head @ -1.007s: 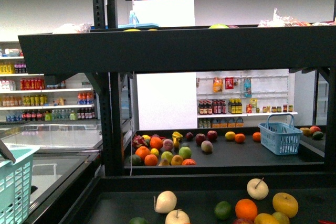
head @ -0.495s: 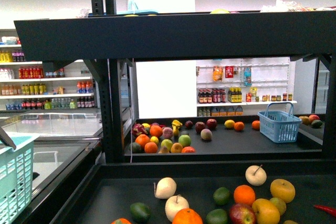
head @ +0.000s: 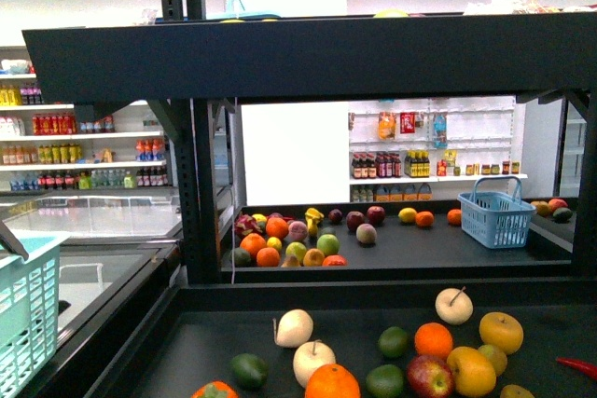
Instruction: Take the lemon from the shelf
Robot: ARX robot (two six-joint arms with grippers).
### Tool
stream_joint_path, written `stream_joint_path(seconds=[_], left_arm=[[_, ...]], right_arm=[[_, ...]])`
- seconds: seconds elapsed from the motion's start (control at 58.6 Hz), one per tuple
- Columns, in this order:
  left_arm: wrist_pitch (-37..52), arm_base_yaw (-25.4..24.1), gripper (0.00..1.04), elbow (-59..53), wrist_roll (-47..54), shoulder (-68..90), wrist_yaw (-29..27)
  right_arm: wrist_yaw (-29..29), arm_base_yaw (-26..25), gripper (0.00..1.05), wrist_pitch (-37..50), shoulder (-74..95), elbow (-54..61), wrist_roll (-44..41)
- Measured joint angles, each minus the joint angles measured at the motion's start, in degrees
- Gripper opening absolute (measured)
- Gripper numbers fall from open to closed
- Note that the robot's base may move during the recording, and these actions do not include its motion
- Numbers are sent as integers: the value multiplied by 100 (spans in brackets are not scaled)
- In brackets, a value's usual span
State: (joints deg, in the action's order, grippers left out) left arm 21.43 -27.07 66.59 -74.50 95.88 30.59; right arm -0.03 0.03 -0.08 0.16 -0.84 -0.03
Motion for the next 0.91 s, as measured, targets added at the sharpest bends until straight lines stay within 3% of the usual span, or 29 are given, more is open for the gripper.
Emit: stream_joint_path(seconds=[0.905], left_arm=[[-225, 245, 97, 1720, -22, 1550, -457]], right_arm=[[0, 0, 102, 0, 0, 0, 0]])
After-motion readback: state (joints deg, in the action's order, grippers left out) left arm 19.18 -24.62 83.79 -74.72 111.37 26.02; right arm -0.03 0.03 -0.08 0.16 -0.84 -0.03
